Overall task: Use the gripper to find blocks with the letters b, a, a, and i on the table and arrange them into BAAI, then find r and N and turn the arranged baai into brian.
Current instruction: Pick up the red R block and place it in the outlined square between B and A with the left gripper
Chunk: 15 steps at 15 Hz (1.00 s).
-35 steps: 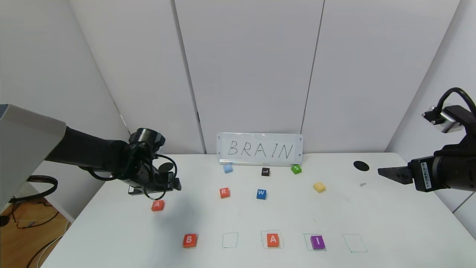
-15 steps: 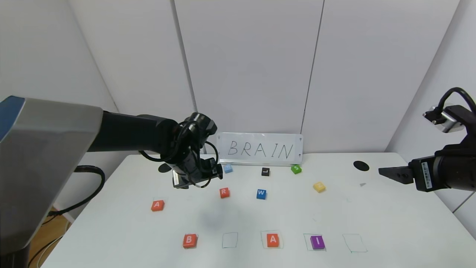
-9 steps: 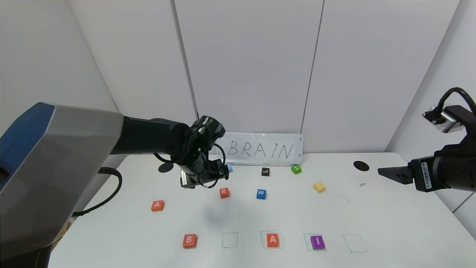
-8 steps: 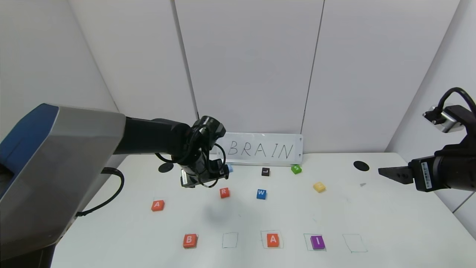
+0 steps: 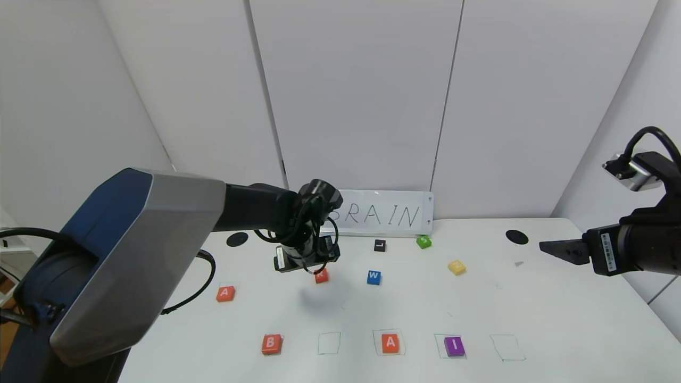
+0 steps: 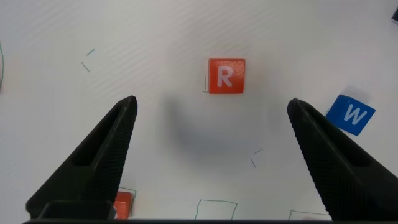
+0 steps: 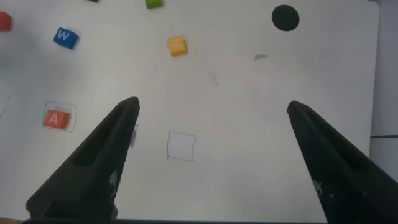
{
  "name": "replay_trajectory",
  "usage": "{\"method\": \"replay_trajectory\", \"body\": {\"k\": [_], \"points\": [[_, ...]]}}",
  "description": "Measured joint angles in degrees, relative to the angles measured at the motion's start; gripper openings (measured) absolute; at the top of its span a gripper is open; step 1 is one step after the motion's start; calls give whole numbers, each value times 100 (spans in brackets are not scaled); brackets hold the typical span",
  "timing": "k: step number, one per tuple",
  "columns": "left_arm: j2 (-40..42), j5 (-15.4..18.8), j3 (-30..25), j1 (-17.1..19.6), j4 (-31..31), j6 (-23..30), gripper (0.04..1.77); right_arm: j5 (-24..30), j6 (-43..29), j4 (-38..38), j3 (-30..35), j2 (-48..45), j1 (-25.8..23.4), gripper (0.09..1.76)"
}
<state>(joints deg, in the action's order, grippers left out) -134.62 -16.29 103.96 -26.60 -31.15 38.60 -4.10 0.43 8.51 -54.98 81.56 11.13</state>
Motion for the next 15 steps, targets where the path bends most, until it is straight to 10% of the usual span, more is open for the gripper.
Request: {"method": "replay_trajectory", "body": {"k": [10,15], "points": [[-300,-249,124,-132,9,163,172,-2,9,0,0,-13,11,171],[1006,-265,138,-143,59,174,172,-4,9,0,5,-16,11,171]]}}
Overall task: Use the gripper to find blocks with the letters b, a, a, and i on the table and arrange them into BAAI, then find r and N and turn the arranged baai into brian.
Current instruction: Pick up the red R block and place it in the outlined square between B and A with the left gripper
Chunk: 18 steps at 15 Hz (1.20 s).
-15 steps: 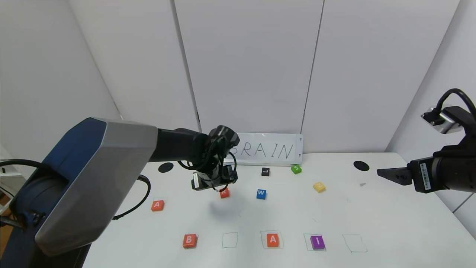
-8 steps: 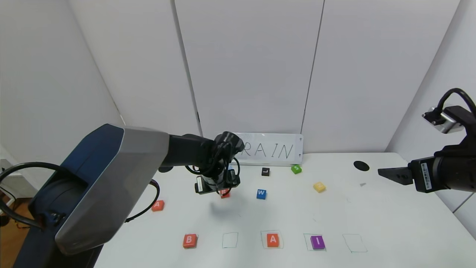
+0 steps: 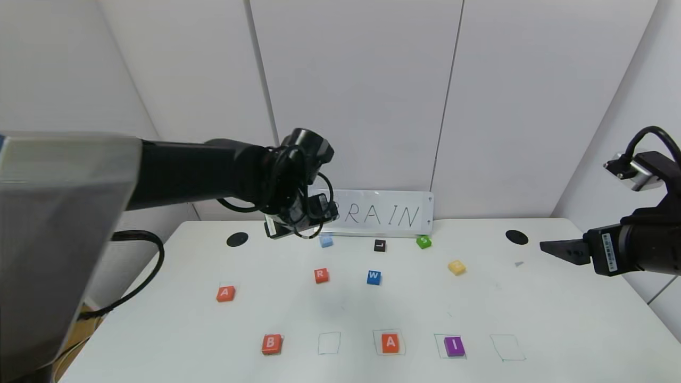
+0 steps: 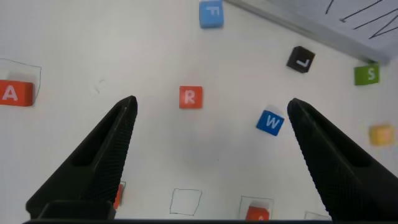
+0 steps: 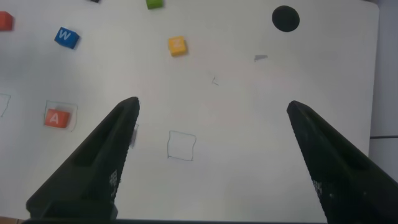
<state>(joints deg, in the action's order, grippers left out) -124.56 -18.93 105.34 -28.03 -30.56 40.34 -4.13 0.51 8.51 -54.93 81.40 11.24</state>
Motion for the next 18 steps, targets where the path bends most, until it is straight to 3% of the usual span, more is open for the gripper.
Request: {"method": "replay_trajectory", "body": {"k": [2,9,18], "points": [[76,-26,-5,-5,43,9,172,1,2,0,0,0,5,171],[-1432,-77,-13,-37,148,22,172,1,0,2,0,-6,9,171],[-1624,-72,-22,-35,161,33,172,0,2,2,16,-9,39,171]]}}
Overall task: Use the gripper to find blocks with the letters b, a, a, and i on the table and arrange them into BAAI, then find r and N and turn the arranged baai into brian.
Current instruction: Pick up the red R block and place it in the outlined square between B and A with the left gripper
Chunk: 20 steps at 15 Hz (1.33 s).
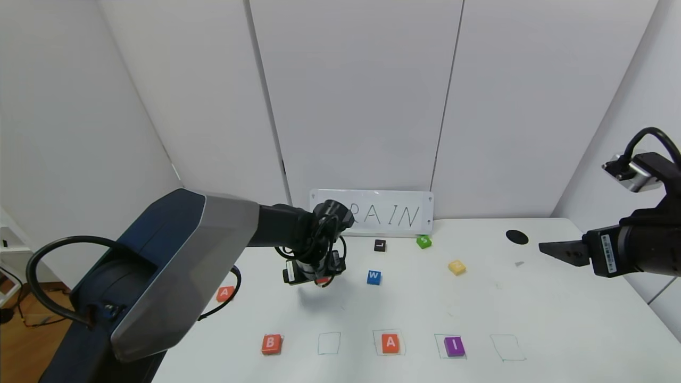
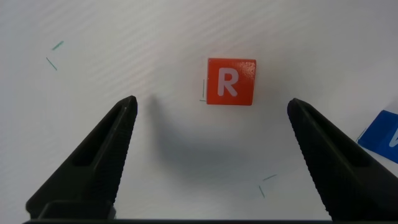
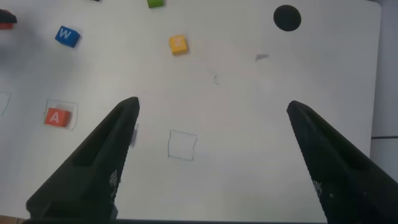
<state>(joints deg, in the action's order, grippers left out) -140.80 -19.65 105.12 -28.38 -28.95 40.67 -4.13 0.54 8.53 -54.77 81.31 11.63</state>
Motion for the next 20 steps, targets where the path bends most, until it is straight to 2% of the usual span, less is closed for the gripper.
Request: {"method": "replay_trajectory", "body": {"k": [20], "points": [[4,69,-73,-4,202,-66,172,-10,4,-11,10,30,30,171]]}}
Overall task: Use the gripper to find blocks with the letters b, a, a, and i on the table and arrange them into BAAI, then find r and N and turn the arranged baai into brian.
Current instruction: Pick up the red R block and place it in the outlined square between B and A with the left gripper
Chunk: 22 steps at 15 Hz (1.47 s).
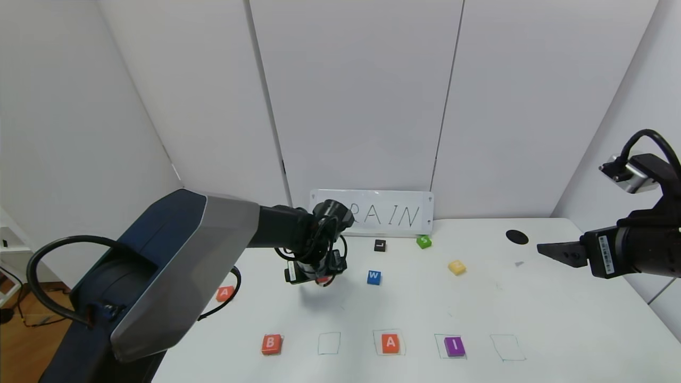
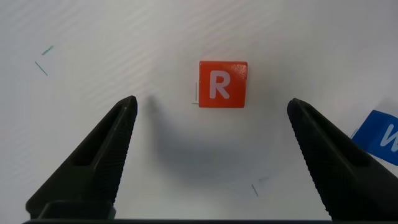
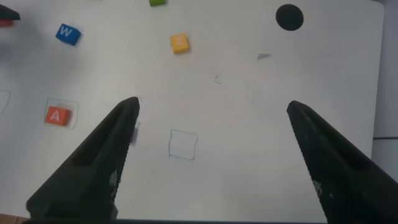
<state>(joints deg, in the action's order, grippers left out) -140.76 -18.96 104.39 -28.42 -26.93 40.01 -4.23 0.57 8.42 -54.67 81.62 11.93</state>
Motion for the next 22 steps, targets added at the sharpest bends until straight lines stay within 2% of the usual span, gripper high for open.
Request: {"method": "replay_trajectory", "body": {"k": [4,7,11,14,15,18,21,22], "points": [[-11,33,-17,41,5,-68,172,0,5,0,0,13,0,171],[13,276,-139,113,216,-194,172,0,7,0,5,27,0,171],[38,290,-244,152,301,-244,172,0,9,2,10,44,7,171],[27,295,-400,166,613,-396,172,0,11,-2,22,110,16,171],[16,293,-419,168,627,-400,164,2,9,-6,24,127,22,171],[-13,290,-423,168,638,-400,115,-1,9,-9,29,154,27,171],[-35,262,-393,171,646,-400,81,0,21,-11,29,157,27,171],[-44,256,-384,171,646,-402,63,0,16,-11,29,156,27,171]]}}
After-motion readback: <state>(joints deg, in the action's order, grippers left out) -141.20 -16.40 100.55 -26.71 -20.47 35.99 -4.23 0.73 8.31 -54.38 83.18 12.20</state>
